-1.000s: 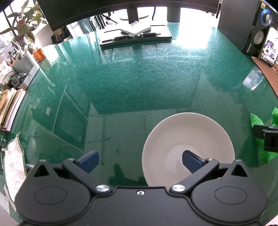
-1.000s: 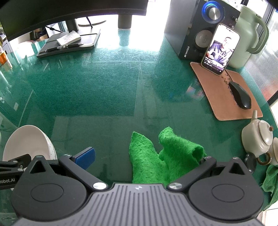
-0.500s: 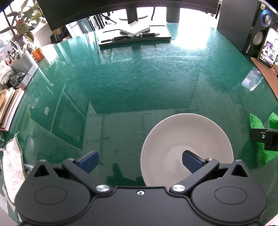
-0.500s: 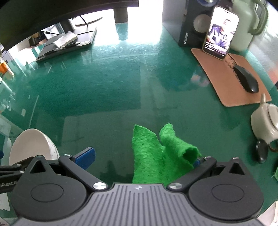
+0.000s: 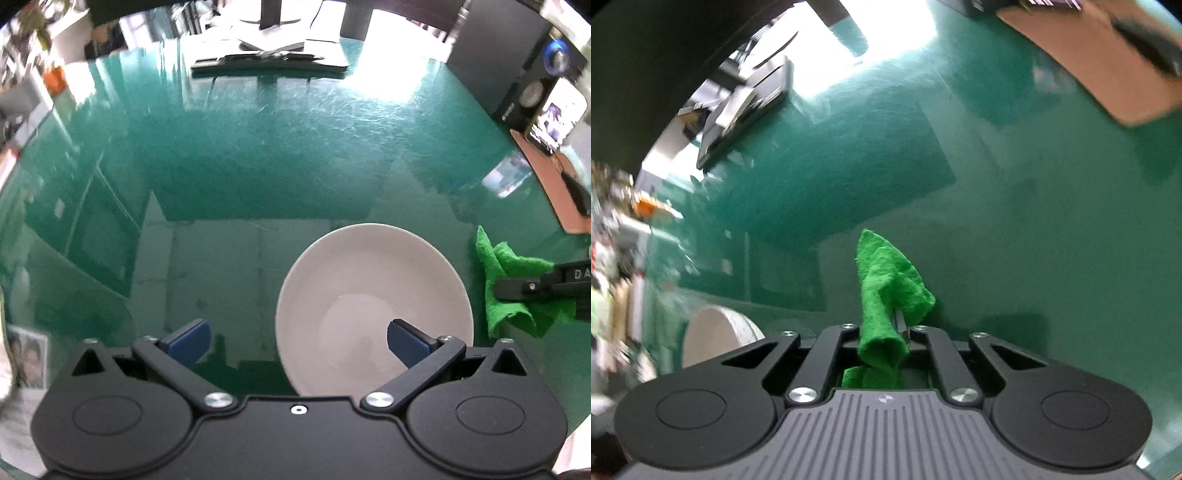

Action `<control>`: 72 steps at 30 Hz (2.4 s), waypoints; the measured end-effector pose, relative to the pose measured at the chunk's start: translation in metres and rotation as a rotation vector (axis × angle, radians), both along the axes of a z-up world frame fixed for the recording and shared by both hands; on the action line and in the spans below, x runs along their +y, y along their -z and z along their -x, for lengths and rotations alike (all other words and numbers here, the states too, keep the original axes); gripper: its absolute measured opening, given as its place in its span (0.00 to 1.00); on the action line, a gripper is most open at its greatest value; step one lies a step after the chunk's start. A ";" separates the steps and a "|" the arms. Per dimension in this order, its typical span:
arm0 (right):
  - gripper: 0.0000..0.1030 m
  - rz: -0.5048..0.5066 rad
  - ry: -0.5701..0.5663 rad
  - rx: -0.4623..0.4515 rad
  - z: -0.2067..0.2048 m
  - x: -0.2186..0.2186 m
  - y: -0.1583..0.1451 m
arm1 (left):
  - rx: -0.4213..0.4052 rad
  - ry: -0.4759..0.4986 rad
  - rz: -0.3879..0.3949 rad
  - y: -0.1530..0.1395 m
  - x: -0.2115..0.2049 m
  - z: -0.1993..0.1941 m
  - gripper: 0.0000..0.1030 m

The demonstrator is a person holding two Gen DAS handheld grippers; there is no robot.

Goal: Clean bowl
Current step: 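Tilt the bowl up with the left gripper while the right gripper brings the cloth to it, then wipe the green cloth across the bowl's outer wall with the right gripper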

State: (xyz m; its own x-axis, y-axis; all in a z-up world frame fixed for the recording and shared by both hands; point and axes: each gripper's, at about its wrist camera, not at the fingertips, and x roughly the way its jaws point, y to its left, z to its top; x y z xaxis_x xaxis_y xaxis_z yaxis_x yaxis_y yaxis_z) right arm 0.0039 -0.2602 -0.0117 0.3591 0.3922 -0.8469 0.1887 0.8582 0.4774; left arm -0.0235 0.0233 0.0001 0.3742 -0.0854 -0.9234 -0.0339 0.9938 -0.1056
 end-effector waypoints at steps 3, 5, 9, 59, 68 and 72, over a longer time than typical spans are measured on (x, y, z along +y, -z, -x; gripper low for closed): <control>0.07 -0.022 0.005 -0.014 0.003 -0.007 0.002 | 0.054 -0.042 0.074 0.009 0.010 0.002 1.00; 0.07 -0.120 0.025 -0.019 0.006 -0.015 0.007 | 0.051 -0.050 0.099 0.010 0.013 0.002 1.00; 0.09 -0.432 0.046 -0.014 0.007 -0.033 0.024 | 0.058 -0.048 0.081 0.013 0.012 -0.001 1.00; 0.16 -1.008 0.195 0.207 0.012 -0.047 0.103 | 0.046 0.206 0.212 0.006 -0.020 -0.030 0.34; 0.17 -0.941 0.124 0.194 -0.028 0.000 0.101 | 0.041 0.277 0.153 0.004 -0.032 -0.029 0.31; 0.17 -0.929 0.127 0.187 -0.021 -0.009 0.097 | 0.037 0.272 0.157 0.004 -0.031 -0.029 0.31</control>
